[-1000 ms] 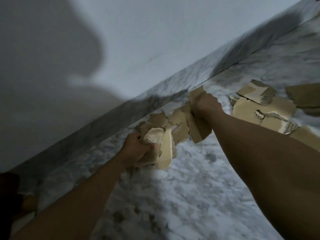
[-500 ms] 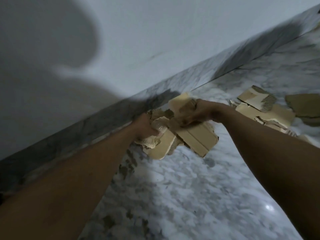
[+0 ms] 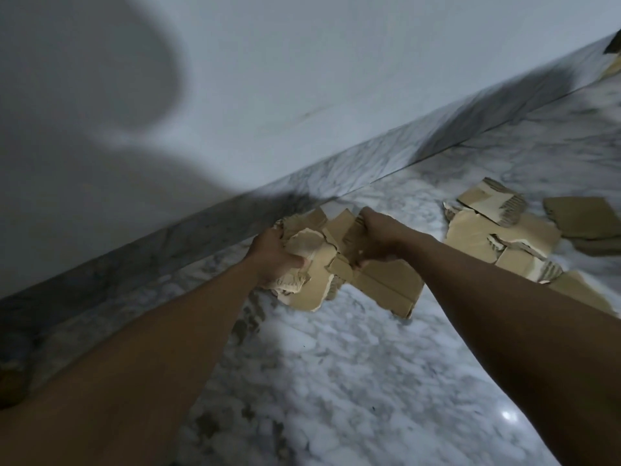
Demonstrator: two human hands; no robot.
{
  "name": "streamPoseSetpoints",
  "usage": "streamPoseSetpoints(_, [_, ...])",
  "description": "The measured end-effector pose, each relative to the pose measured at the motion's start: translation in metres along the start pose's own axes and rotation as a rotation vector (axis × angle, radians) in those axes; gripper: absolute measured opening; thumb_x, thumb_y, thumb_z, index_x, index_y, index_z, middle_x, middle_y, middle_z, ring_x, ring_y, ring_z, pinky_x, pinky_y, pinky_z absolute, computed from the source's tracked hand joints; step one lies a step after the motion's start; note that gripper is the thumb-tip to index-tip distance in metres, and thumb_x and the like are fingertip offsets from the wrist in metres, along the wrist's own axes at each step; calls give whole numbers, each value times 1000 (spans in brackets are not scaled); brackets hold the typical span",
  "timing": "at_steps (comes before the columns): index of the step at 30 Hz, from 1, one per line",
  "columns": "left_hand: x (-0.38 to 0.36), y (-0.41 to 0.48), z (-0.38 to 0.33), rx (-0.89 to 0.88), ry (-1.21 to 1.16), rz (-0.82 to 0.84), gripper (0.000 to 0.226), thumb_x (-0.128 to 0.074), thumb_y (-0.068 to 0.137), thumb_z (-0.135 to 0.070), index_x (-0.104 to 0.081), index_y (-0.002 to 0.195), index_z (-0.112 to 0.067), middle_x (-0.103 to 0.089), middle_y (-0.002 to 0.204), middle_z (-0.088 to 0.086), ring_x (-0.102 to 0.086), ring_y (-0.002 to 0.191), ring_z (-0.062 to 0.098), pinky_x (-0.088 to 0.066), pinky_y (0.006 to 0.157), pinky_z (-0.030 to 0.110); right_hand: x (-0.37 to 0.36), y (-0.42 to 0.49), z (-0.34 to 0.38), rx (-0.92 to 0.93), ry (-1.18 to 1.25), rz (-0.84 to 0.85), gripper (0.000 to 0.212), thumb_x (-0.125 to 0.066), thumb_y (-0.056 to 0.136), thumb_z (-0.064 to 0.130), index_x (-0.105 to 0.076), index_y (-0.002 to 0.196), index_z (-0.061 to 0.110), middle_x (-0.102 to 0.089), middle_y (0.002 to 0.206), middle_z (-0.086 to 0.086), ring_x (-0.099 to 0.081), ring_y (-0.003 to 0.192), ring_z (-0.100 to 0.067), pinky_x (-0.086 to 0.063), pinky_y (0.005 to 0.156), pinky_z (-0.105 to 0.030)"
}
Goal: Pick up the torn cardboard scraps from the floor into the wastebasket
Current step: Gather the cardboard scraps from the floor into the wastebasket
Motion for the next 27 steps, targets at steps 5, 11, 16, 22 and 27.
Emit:
streamPoseSetpoints(5, [-7,-21,16,86,-277,-52,57,-89,50,-23,-73,104,-12,-76,95,-2,-72,89,17,-59,85,44,-4,-15,-4,-5,222,61,30,-86,60,28,-75,80,10,-75,78,-5,-68,79,-18,-58,78,-39])
streamPoseSetpoints(11, [1,-42,18,93,-424,-58,46,-87,66,-4,-71,109,-5,-75,100,7,-72,89,22,-58,85,46,15,-49,-39,-140,356,73,26,-87,70,31,-77,81,9,-74,82,-3,-67,78,-16,-54,72,-31])
streamPoseSetpoints(16, [29,-60,-9,4,-441,-40,48,-90,62,-6,-68,105,-7,-72,89,3,-68,78,17,-57,65,28,48,-78,-58,-178,675,-58,46,-91,66,13,-71,106,7,-73,103,-12,-71,94,-30,-61,77,-41])
streamPoseSetpoints(22, [50,-73,-71,-115,-315,-88,27,-83,71,-15,-68,92,-20,-72,86,0,-70,81,19,-58,63,27,94,-123,-51,-182,941,-273,43,-87,68,2,-69,107,0,-74,101,-19,-73,87,-33,-61,74,-47])
streamPoseSetpoints(27, [41,-90,-174,-184,-343,-139,38,-88,65,-26,-69,98,-19,-71,90,0,-69,81,20,-57,71,31,161,-182,-55,-244,1097,-673,37,-80,81,22,-65,111,6,-70,92,-13,-66,60,-23,-50,39,-28])
Point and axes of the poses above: each hand's wrist, its own y-axis towards the middle knuckle, its own x-axis out of the back of the hand, z = x × y, the point moved 3 cm from there along y, towards the middle knuckle
